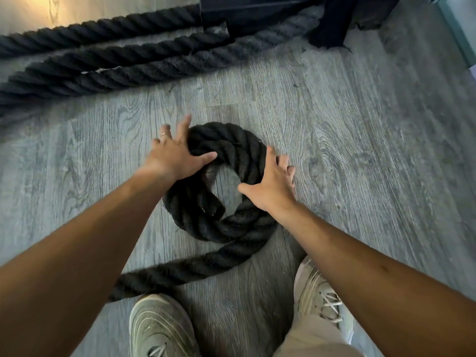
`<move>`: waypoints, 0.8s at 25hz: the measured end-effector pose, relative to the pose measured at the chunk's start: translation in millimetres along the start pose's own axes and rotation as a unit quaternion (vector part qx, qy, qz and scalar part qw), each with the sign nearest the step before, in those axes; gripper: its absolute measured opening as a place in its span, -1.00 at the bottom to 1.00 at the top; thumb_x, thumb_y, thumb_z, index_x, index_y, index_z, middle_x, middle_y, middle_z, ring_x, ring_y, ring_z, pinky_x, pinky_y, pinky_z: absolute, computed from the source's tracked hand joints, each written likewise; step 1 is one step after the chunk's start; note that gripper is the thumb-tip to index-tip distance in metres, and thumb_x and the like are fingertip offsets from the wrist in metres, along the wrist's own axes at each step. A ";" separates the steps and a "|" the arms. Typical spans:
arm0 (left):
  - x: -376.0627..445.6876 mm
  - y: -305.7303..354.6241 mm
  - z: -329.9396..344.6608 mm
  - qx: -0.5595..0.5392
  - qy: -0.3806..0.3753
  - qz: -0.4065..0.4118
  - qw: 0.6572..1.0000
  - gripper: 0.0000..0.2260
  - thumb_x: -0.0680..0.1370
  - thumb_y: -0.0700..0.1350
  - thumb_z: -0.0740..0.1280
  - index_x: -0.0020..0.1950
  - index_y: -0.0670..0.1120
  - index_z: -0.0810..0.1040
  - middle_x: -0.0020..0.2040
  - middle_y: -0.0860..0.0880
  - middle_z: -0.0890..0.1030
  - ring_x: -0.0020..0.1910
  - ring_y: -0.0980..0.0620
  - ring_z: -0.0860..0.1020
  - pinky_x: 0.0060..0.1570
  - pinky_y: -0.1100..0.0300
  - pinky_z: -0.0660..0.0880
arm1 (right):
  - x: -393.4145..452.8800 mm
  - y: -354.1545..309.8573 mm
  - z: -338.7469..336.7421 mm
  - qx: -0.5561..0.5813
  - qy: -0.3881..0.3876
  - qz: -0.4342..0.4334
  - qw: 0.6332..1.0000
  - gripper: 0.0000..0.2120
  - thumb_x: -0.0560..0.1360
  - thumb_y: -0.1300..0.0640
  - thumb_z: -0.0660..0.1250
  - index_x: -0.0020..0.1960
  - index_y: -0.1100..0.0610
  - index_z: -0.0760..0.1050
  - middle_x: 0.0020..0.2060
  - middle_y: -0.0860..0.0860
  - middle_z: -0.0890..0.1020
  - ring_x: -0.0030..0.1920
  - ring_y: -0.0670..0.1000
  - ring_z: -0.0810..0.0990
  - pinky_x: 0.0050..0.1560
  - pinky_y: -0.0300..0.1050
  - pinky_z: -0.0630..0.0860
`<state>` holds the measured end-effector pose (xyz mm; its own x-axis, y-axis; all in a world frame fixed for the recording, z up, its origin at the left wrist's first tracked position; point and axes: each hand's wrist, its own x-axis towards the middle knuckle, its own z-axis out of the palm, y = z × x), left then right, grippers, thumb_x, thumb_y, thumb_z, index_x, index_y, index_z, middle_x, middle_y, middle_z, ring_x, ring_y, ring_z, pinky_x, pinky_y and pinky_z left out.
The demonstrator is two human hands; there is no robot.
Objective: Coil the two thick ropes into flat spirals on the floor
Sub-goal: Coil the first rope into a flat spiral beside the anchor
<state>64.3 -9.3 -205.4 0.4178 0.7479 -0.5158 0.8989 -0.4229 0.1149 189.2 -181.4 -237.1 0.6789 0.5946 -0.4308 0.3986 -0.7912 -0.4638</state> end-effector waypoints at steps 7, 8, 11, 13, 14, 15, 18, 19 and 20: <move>18.3 7.7 9.3 0.120 -0.005 0.111 0.987 -0.31 0.58 0.37 -0.01 0.59 0.25 -0.29 0.61 -0.19 0.03 0.43 -0.38 0.25 0.32 -0.26 0.38 | -61.2 -0.1 21.8 0.048 0.038 0.098 0.993 0.30 0.17 -0.35 0.53 0.59 -0.05 -0.23 0.33 0.11 0.16 0.35 0.19 0.19 0.26 0.14 0.37; 18.2 8.3 9.8 0.117 -0.007 0.104 0.988 -0.31 0.58 0.37 -0.02 0.59 0.24 -0.30 0.62 -0.19 0.01 0.45 -0.39 0.23 0.34 -0.26 0.36 | -63.9 2.9 25.3 0.069 0.027 0.101 0.992 0.26 0.21 -0.31 0.53 0.59 -0.03 -0.23 0.33 0.11 0.15 0.36 0.19 0.19 0.25 0.11 0.38; 7.0 1.0 10.5 0.062 0.004 0.034 0.997 -0.29 0.59 0.36 -0.01 0.62 0.14 -0.25 0.59 -0.27 0.07 0.44 -0.43 0.26 0.37 -0.22 0.30 | -32.5 8.2 4.8 0.002 -0.011 0.007 1.000 0.22 0.25 -0.28 0.54 0.61 -0.01 -0.18 0.45 0.10 0.12 0.45 0.20 0.17 0.33 0.13 0.36; -18.0 -18.3 26.8 -0.014 0.038 -0.054 0.998 -0.25 0.58 0.37 0.01 0.63 0.02 -0.15 0.52 -0.35 0.19 0.34 -0.44 0.39 0.29 -0.22 0.36 | 6.4 -1.3 -21.8 -0.082 -0.054 -0.099 0.990 0.18 0.26 -0.26 0.56 0.63 -0.06 -0.11 0.51 0.05 0.14 0.48 0.18 0.17 0.36 0.17 0.39; -35.3 -29.5 38.6 -0.045 0.050 -0.095 0.993 -0.20 0.55 0.40 0.02 0.62 -0.05 -0.09 0.47 -0.38 0.24 0.29 -0.43 0.44 0.24 -0.23 0.40 | 24.2 -10.3 -32.0 -0.125 -0.063 -0.159 0.977 0.14 0.28 -0.24 0.56 0.63 -0.07 -0.05 0.48 0.03 0.20 0.46 0.16 0.20 0.34 0.17 0.43; -53.9 -38.5 49.5 -0.060 0.050 -0.125 0.989 -0.13 0.49 0.46 0.00 0.59 -0.13 -0.02 0.42 -0.39 0.30 0.26 -0.43 0.47 0.19 -0.22 0.44 | 37.4 -18.4 -37.7 -0.158 -0.055 -0.205 0.964 0.09 0.30 -0.24 0.56 0.63 -0.04 0.03 0.44 0.02 0.27 0.41 0.14 0.24 0.29 0.16 0.47; -66.7 -51.8 54.0 -0.033 0.029 -0.185 0.982 0.08 0.36 0.59 0.01 0.54 -0.24 0.03 0.47 -0.39 0.25 0.38 -0.40 0.35 0.28 -0.22 0.41 | 50.7 -29.0 -29.5 -0.113 0.015 -0.200 0.973 -0.02 0.30 -0.26 0.55 0.57 0.06 0.24 0.33 0.02 0.42 0.34 0.13 0.34 0.28 0.07 0.45; -57.2 -50.3 45.2 -0.040 0.038 -0.189 0.980 0.06 0.37 0.57 0.08 0.56 -0.20 0.01 0.52 -0.37 0.18 0.44 -0.39 0.28 0.33 -0.25 0.36 | 50.3 -28.8 -25.4 -0.082 0.030 -0.190 0.978 -0.03 0.30 -0.25 0.56 0.56 0.08 0.27 0.31 0.02 0.44 0.34 0.13 0.35 0.31 0.04 0.42; -46.4 -47.2 34.5 -0.060 0.056 -0.161 0.984 0.01 0.39 0.54 0.15 0.57 -0.13 0.00 0.54 -0.34 0.16 0.46 -0.38 0.25 0.35 -0.27 0.34 | 49.1 -27.3 -22.1 -0.065 0.035 -0.193 0.979 -0.05 0.30 -0.24 0.56 0.55 0.09 0.29 0.30 0.00 0.46 0.33 0.13 0.36 0.32 0.01 0.39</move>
<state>-2.1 -41.7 -216.2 0.1151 0.8874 -0.4463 0.9933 -0.0969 0.0635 225.3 -133.8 -228.5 0.5012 0.8447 -0.1876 0.7051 -0.5244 -0.4773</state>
